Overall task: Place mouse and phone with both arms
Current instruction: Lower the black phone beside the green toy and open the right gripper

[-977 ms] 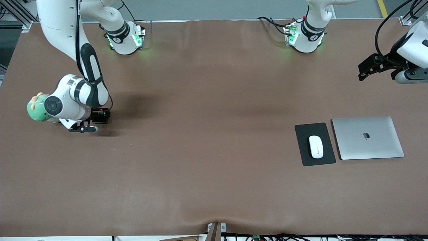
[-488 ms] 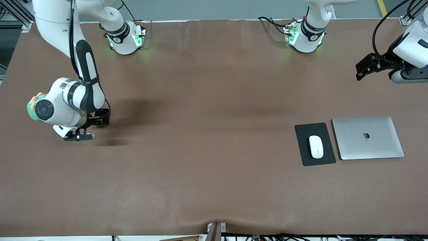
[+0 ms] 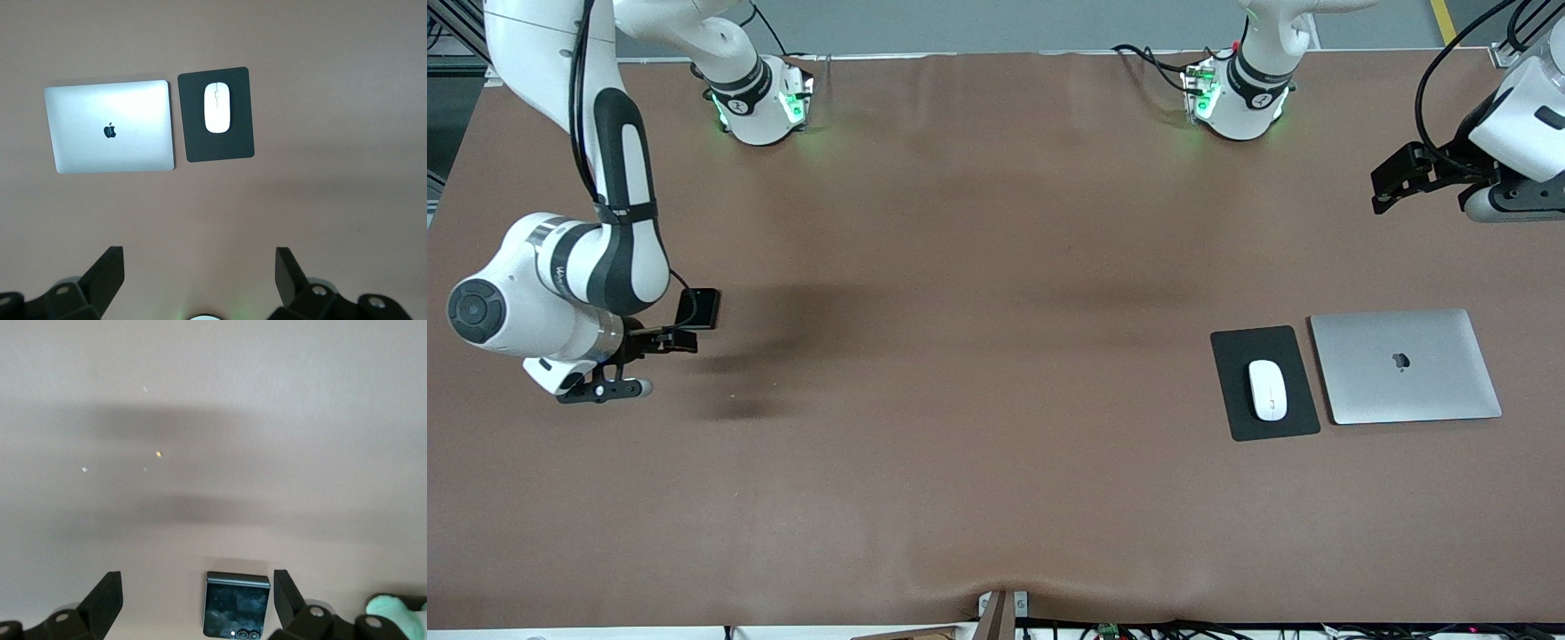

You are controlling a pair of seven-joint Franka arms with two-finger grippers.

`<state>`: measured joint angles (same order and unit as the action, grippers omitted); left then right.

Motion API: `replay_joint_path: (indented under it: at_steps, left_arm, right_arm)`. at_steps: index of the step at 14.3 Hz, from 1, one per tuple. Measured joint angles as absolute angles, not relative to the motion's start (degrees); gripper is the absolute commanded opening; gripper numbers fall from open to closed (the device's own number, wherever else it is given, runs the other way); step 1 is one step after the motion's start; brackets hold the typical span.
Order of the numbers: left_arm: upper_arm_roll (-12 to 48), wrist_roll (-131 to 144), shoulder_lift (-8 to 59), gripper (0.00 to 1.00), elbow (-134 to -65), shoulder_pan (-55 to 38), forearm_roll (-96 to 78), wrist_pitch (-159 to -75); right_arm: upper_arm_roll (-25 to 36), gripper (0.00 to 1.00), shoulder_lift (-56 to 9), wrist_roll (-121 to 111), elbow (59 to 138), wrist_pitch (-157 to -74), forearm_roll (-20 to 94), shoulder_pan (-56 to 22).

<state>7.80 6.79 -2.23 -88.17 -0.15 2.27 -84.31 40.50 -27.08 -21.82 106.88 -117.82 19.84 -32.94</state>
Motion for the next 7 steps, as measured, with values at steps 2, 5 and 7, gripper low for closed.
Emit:
replay_joint_path:
  at_steps: [2, 5, 7]
  left_arm:
    - [7.8, 6.79, -2.24, 1.0, -88.17, -0.15, 2.27, -84.31]
    - [7.8, 6.79, -2.35, 1.0, -88.16, -0.06, 2.27, -84.32]
    - [7.8, 6.79, -2.48, 1.0, -88.16, 0.01, 2.27, -84.32]
  right_arm:
    - [40.5, 1.0, -27.15, -21.82, 105.4, -117.75, 19.84, -32.91]
    - [40.5, 1.0, -27.51, -21.82, 101.68, -115.57, 19.76, -32.33]
    - [40.51, 1.0, -28.37, -21.82, 96.82, -111.34, 19.69, -30.93]
